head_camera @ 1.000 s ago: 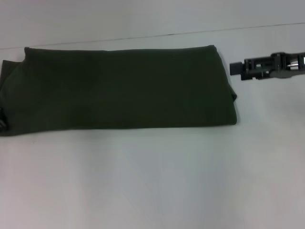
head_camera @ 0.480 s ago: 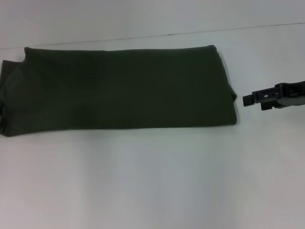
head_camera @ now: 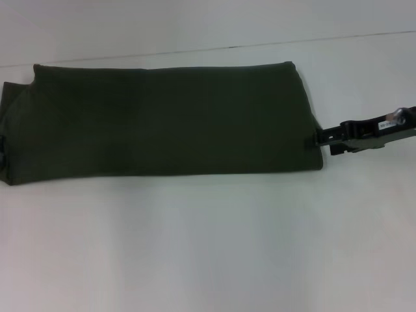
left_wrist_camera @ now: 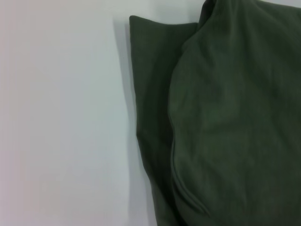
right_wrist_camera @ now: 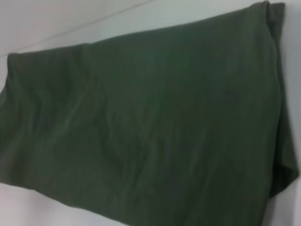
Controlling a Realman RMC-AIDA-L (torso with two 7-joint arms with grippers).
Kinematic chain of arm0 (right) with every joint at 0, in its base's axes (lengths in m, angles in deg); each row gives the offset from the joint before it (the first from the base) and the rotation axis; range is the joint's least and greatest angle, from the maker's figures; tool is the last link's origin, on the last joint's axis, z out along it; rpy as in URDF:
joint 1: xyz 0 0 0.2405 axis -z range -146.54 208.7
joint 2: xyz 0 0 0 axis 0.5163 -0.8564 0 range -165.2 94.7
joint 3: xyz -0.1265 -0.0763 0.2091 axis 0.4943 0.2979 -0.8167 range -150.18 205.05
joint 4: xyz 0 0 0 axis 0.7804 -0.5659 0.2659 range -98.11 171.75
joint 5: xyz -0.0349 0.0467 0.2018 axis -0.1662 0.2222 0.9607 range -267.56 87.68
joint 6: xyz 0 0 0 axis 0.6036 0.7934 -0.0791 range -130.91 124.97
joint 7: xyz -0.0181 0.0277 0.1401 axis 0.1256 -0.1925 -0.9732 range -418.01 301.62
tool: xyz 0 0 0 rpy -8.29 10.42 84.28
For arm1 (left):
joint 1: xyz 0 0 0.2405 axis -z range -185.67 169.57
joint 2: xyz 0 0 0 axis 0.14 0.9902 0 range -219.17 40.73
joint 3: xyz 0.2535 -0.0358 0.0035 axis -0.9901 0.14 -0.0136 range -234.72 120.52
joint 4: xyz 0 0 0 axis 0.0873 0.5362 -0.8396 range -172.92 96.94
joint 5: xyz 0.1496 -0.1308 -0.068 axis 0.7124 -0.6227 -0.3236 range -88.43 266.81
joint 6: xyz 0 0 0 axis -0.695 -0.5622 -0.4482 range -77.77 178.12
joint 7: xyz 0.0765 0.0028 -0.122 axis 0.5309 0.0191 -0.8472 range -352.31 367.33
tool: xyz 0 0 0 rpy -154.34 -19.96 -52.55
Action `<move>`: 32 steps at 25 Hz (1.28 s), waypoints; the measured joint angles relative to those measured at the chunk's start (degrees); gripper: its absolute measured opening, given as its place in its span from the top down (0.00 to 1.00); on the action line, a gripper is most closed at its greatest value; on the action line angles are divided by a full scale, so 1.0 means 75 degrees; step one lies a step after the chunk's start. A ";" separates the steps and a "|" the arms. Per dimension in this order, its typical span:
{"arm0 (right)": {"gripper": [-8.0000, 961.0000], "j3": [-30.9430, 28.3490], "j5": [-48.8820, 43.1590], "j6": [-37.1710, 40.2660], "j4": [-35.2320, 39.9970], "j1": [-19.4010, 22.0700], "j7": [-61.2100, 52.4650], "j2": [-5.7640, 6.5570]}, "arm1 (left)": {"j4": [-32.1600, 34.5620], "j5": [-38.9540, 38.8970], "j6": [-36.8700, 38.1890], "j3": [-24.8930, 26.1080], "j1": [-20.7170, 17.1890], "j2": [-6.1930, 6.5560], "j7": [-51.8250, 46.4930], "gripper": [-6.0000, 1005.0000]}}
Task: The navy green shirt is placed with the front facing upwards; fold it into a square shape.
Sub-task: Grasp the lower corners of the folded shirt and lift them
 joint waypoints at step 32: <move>0.21 0.0662 -0.0008 -0.0777 -0.0690 -0.0380 -0.0553 -0.0357 | -0.0039 0.0011 -0.0022 -0.0086 0.0001 -0.0018 0.0000 0.98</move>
